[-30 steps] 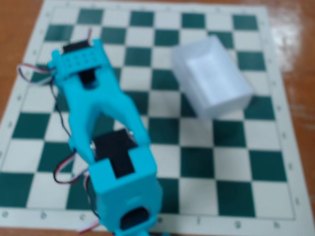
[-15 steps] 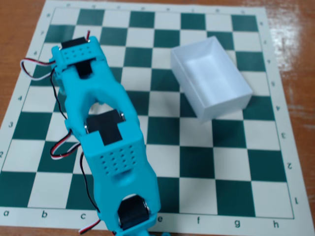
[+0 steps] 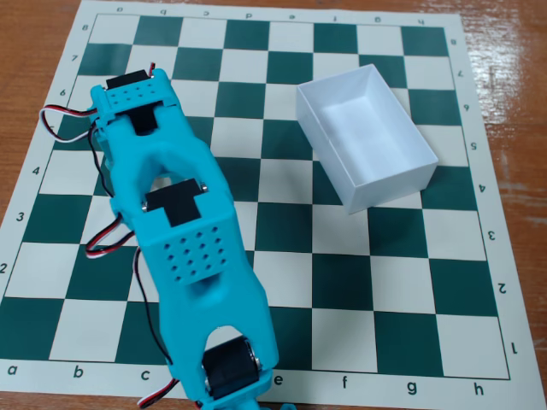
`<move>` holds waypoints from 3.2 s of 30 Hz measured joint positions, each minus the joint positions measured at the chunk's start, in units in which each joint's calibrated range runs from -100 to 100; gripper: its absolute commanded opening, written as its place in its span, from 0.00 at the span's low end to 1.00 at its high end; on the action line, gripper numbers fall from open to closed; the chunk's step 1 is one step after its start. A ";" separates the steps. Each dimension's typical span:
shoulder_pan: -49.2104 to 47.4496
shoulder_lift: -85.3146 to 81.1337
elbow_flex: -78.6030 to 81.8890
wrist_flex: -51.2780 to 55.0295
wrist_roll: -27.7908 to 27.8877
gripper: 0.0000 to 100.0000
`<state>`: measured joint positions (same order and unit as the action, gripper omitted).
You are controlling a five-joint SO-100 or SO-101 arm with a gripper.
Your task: Grab the toy horse and put it in the box.
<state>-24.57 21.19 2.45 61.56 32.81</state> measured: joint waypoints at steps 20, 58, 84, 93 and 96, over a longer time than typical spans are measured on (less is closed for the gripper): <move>2.91 0.77 -1.45 -1.84 1.98 0.00; 33.61 -29.87 39.80 -51.23 22.01 0.00; 36.45 -7.83 23.93 -62.52 25.24 0.26; 33.53 -27.40 42.97 -57.88 22.33 0.26; 31.96 -38.04 50.05 -50.70 20.61 0.26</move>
<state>7.39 -16.85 52.49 10.86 53.42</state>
